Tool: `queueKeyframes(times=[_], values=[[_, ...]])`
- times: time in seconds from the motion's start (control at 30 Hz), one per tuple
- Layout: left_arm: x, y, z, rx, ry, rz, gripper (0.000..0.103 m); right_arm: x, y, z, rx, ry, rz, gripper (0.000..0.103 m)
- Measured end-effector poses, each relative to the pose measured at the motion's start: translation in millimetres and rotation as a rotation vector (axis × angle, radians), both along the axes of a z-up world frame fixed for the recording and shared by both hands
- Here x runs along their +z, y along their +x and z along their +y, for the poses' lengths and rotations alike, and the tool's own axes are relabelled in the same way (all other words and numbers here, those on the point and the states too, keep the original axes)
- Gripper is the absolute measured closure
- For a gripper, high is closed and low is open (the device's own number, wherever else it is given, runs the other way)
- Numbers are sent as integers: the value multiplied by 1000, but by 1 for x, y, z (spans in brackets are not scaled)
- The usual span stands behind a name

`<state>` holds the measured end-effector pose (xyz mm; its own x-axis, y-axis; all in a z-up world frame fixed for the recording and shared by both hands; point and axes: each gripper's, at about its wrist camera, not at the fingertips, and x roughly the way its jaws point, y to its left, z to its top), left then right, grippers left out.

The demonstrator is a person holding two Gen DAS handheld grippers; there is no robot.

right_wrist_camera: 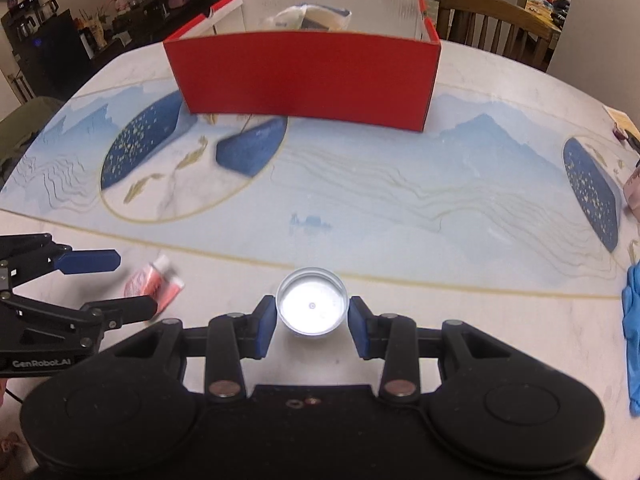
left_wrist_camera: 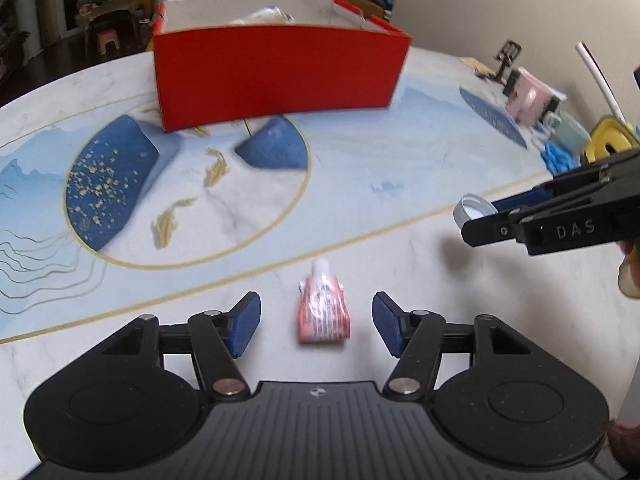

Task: Organize objects
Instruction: 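Lift the pink tube and tin lid and carry them over the red shoebox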

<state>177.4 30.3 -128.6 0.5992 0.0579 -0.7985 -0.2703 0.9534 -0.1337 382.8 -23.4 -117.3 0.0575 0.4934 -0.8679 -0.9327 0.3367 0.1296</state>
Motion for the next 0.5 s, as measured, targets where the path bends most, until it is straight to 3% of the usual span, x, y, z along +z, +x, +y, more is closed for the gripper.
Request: queueKeyframes(times=[0.27, 0.3, 0.37, 0.5], values=[[-10, 0, -9, -31, 24, 21, 46, -6, -2, -8, -11, -21, 3, 65], [-10, 1, -9, -30, 24, 19, 48, -6, -2, -9, -12, -21, 5, 65], [-10, 3, -10, -29, 33, 18, 65, -7, -3, -9, -11, -23, 5, 65], [-9, 5, -11, -14, 46, 28, 75, -8, -5, -9, -5, -23, 8, 65]])
